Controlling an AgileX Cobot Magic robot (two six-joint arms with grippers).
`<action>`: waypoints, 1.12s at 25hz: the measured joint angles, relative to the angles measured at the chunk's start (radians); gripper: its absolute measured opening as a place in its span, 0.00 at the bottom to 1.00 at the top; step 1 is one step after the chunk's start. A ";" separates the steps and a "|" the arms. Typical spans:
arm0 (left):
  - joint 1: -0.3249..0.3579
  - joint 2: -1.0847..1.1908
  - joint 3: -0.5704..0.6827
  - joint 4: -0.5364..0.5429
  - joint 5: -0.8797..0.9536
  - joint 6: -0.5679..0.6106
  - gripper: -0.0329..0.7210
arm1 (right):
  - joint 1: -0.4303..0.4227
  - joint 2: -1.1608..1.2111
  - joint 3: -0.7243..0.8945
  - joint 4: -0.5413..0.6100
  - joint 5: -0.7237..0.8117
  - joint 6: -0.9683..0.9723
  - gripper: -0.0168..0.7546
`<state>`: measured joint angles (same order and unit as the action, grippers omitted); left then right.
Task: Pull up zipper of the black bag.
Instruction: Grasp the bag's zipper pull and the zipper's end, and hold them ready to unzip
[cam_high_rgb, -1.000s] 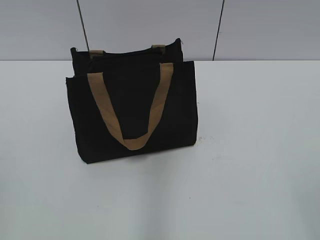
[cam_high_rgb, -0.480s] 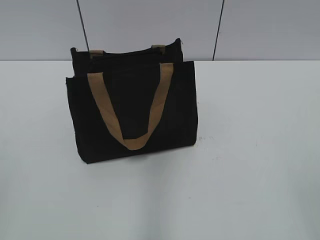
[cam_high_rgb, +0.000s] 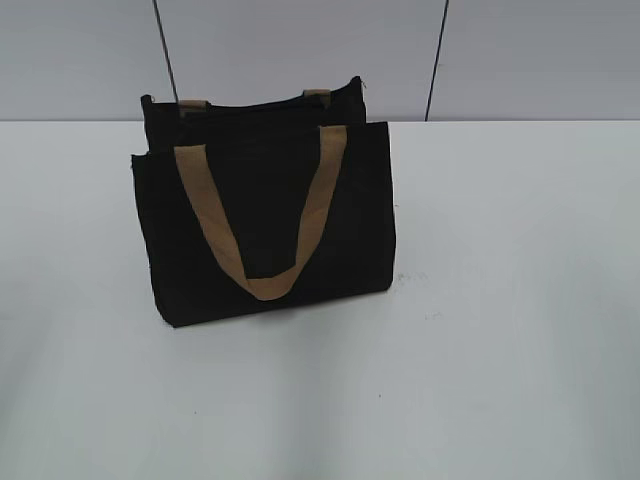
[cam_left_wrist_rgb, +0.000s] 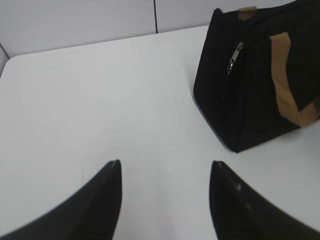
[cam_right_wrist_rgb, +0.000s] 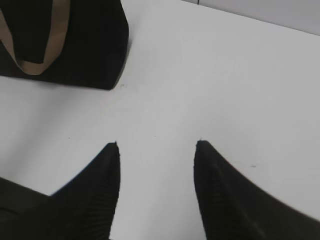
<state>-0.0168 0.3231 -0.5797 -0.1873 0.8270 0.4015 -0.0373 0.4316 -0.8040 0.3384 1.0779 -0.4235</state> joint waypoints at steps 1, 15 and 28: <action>0.000 0.038 0.000 -0.020 -0.033 0.033 0.61 | 0.000 0.029 -0.018 0.014 0.000 -0.015 0.51; 0.000 0.689 -0.026 -0.741 -0.243 1.007 0.57 | 0.000 0.349 -0.223 0.139 0.011 -0.168 0.51; 0.001 1.261 -0.269 -0.962 -0.226 1.519 0.55 | 0.000 0.447 -0.265 0.168 0.021 -0.192 0.51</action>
<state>-0.0156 1.5837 -0.8492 -1.1493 0.6008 1.9202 -0.0373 0.8782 -1.0692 0.5060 1.0992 -0.6157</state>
